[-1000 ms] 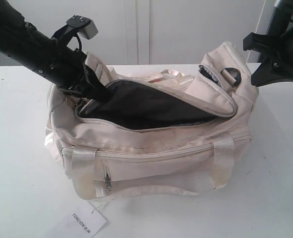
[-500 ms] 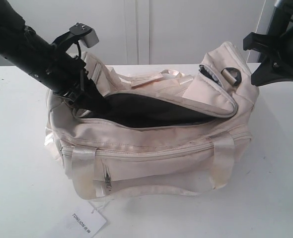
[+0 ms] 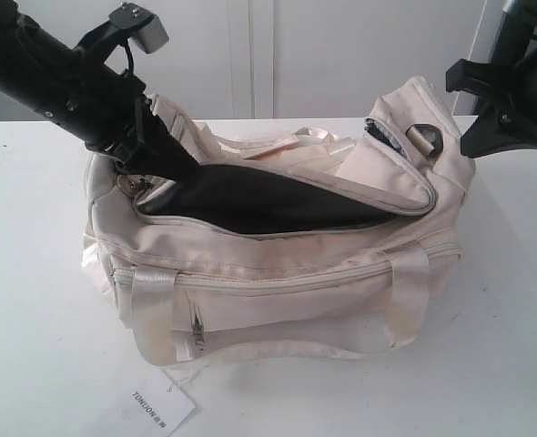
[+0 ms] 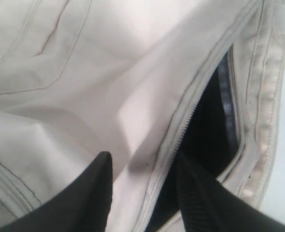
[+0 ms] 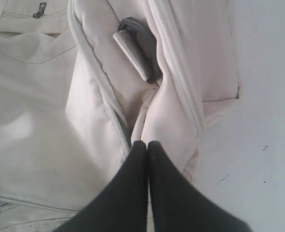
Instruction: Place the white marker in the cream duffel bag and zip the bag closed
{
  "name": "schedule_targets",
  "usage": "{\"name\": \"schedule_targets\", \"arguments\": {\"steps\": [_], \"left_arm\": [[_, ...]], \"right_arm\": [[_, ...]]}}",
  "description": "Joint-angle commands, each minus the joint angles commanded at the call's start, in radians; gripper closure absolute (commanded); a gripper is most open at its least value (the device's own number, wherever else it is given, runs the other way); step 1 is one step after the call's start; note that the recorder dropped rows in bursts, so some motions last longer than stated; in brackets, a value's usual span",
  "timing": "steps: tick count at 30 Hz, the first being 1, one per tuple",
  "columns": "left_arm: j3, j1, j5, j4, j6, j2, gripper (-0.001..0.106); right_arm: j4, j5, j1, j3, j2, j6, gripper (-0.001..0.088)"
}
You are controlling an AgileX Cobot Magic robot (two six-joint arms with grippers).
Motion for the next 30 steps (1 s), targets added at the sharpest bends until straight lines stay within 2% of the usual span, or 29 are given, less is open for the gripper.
{"name": "schedule_targets", "arguments": {"steps": [6, 8, 11, 14, 19, 23, 30], "left_arm": [[0.000, 0.000, -0.166, 0.009, -0.133, -0.044, 0.058], [0.000, 0.000, -0.173, 0.026, -0.177, -0.048, 0.058], [0.000, 0.000, -0.173, 0.169, -0.299, -0.050, 0.058], [0.000, 0.000, -0.173, 0.350, -0.478, -0.050, 0.058], [0.000, 0.000, -0.173, 0.512, -0.704, -0.050, 0.058], [0.000, 0.000, -0.173, 0.585, -0.770, -0.050, 0.058], [0.000, 0.000, -0.207, 0.595, -0.792, -0.034, 0.058]], "right_arm": [[0.000, 0.000, 0.000, 0.000, 0.000, 0.000, 0.0868], [0.000, 0.000, 0.000, 0.000, 0.000, 0.000, 0.0868], [0.000, 0.000, 0.000, 0.000, 0.000, 0.000, 0.0868], [0.000, 0.000, 0.000, 0.000, 0.000, 0.000, 0.0868], [0.000, 0.000, 0.000, 0.000, 0.000, 0.000, 0.0868], [0.000, 0.000, 0.000, 0.000, 0.000, 0.000, 0.0868], [0.000, 0.000, 0.000, 0.000, 0.000, 0.000, 0.0868]]}}
